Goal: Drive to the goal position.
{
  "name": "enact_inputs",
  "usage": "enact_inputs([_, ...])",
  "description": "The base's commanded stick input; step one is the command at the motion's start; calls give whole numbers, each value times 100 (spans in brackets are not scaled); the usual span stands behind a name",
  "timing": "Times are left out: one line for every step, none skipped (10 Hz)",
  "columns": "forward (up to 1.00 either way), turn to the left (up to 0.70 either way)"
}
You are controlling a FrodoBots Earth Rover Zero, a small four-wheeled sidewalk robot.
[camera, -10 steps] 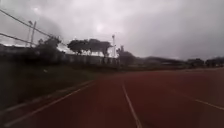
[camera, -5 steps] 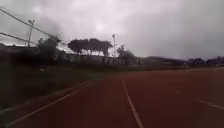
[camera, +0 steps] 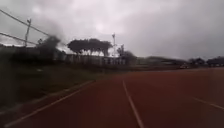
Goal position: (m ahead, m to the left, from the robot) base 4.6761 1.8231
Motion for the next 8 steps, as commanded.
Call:
enact_inputs([50, 0])
enact_inputs([50, 0])
enact_inputs([50, 0])
enact_inputs([50, 0])
enact_inputs([50, 0])
enact_inputs([50, 0])
enact_inputs([50, 0])
enact_inputs([50, 0])
